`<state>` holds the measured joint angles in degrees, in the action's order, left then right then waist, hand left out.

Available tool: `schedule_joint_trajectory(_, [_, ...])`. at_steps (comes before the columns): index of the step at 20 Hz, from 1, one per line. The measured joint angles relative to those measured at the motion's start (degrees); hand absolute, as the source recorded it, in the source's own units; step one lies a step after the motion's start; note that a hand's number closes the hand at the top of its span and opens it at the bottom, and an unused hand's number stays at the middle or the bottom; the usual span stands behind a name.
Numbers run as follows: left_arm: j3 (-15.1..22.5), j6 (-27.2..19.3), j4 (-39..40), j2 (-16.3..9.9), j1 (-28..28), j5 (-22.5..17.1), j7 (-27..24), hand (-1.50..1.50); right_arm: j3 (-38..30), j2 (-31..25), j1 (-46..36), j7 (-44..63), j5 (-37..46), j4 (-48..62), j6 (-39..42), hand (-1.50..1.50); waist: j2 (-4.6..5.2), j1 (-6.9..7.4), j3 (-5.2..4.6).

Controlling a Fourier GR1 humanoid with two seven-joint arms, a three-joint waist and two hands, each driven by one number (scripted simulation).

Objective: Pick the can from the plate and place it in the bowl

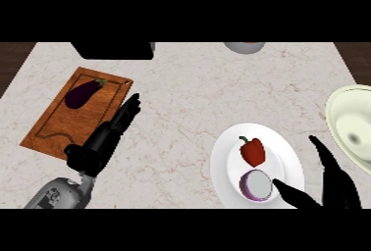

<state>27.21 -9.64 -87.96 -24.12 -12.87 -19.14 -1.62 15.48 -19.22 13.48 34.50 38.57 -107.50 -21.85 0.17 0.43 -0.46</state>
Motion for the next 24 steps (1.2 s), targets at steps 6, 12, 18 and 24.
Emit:
schedule_joint_trajectory(6, [0.15,0.93,-0.47,-0.14,-0.48,0.15,0.42,0.0,4.41,-3.29,-2.25,18.03,-4.09,-4.56,20.47,-1.5,0.17,1.06,-0.01])
schedule_joint_trajectory(12, [0.13,1.29,0.19,0.81,-0.61,0.47,0.16,0.0,5.18,-0.83,-9.65,30.55,-13.68,-8.39,31.6,-1.5,0.18,1.24,0.11])
schedule_joint_trajectory(18, [-0.75,1.74,0.3,0.92,-0.53,0.6,0.26,0.0,5.08,1.27,-15.9,35.16,-19.19,-5.43,33.71,-1.5,0.08,1.06,0.2])
schedule_joint_trajectory(24, [-1.82,2.79,-0.25,0.35,0.53,0.69,-0.01,0.0,6.29,2.76,-20.27,36.27,-19.52,-1.05,34.4,-1.5,-0.09,0.64,0.26])
